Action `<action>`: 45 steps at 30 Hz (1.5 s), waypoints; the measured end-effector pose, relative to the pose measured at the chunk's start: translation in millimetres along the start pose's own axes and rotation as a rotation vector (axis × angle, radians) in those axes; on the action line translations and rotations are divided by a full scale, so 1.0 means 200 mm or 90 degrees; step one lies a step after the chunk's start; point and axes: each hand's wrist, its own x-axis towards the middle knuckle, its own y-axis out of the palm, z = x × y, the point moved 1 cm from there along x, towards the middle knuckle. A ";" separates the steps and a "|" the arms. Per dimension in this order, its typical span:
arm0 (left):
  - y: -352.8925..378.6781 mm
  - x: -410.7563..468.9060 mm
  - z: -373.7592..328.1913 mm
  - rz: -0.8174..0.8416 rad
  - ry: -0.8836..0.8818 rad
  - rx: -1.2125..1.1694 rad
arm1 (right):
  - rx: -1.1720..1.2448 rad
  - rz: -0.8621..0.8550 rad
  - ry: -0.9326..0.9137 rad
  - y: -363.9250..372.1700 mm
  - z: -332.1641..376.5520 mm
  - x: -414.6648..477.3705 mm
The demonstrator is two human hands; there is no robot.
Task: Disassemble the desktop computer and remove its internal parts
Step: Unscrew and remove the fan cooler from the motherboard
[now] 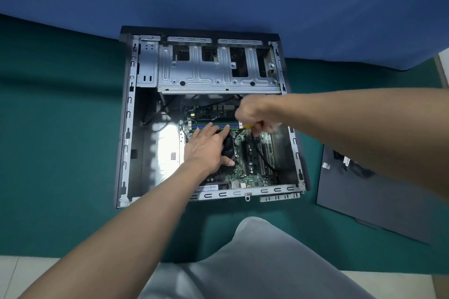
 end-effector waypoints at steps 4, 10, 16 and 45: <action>0.00 0.00 0.00 0.002 -0.008 -0.004 | 0.055 0.068 0.057 0.03 0.01 0.00; -0.01 0.00 -0.02 -0.001 -0.002 -0.002 | -0.598 -0.196 -0.333 0.03 0.03 -0.09; -0.02 0.00 -0.01 0.002 -0.005 -0.008 | -0.439 -0.191 -0.365 -0.01 0.08 -0.07; 0.00 0.00 0.00 -0.007 0.003 -0.011 | 0.316 -0.022 0.062 0.00 -0.07 -0.02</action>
